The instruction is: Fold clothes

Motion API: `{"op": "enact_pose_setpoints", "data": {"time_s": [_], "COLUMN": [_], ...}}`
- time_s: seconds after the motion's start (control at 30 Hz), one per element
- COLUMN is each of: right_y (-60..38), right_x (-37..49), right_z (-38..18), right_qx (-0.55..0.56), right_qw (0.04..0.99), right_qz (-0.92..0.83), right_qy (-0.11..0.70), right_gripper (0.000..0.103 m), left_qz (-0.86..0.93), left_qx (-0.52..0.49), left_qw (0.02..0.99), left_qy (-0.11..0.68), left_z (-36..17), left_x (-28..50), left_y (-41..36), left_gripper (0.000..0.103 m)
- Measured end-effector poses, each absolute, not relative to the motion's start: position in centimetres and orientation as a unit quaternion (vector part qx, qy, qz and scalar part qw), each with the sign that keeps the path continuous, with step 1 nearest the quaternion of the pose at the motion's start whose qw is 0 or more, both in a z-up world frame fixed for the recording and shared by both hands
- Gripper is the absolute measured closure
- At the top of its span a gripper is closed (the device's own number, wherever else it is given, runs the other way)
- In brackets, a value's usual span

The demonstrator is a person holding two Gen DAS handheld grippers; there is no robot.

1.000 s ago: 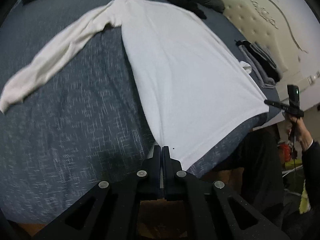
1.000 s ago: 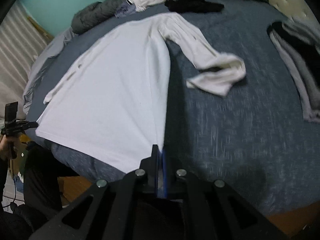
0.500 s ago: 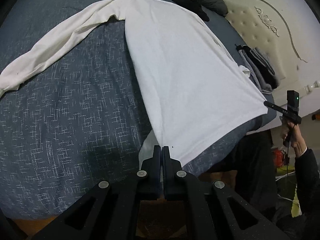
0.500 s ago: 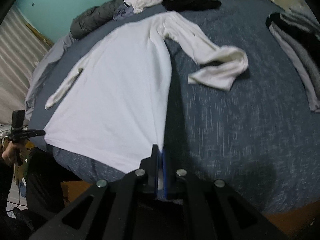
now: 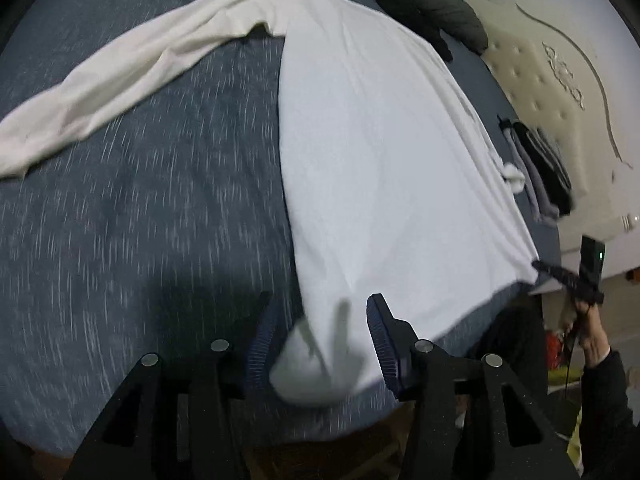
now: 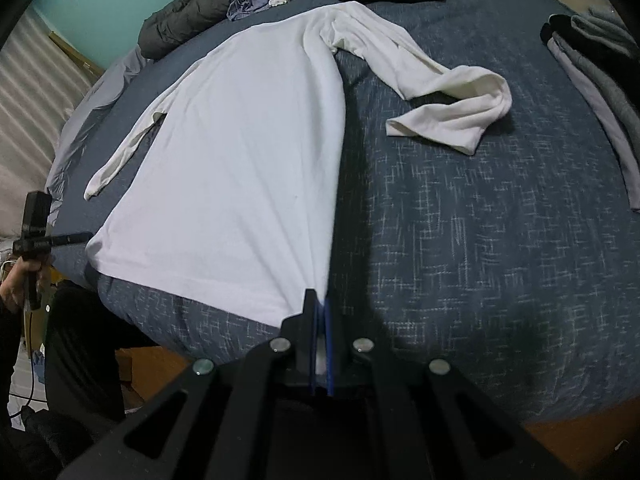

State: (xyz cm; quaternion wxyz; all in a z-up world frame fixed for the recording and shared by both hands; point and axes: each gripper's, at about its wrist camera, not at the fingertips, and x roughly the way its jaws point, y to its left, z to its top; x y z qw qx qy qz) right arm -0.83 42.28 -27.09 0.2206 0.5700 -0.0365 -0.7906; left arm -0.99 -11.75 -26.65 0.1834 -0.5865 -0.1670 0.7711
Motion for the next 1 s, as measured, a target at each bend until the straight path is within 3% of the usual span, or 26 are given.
{"op": "enact_pose_setpoints", "data": {"time_s": [0.27,0.33,0.4,0.47,0.83,1.0], "right_y": [42.0,42.0,42.1,41.9,40.1,37.4], "right_x": [-1.2,-1.2,-1.2,-1.2,-1.1,-1.1], "right_z": [-27.3,-27.1,-26.9,-26.7,-25.5,-24.8], "right_qx": [0.575,0.575,0.573,0.571,0.565,0.558], "right_qw": [0.214,0.212,0.211,0.214,0.237,0.264], "right_qz": [-0.789,-0.789,-0.791,-0.791,-0.789,-0.786], "right_qy": [-0.036,-0.038,-0.041,-0.041,-0.036,-0.029], "right_gripper": [0.100,0.100,0.100,0.100,0.100,0.100], "left_qz": [0.762,0.757,0.755,0.756,0.823,0.828], "left_qx": [-0.596,-0.605,-0.608,-0.605,-0.492,-0.496], "left_qw": [0.165,0.169,0.174,0.182,0.178,0.134], "left_qy": [-0.192,-0.183,-0.172,-0.170,-0.220,-0.224], "left_z": [-30.1,-30.9,-31.1,-30.9,-20.9,-20.3], "left_x": [-5.4,-5.7,-5.6,-5.5,-4.7,-6.6], "left_y": [-11.6,-11.2,-10.8,-10.7,-16.6,-19.9], "left_gripper": [0.054,0.064,0.094,0.101,0.102,0.102]}}
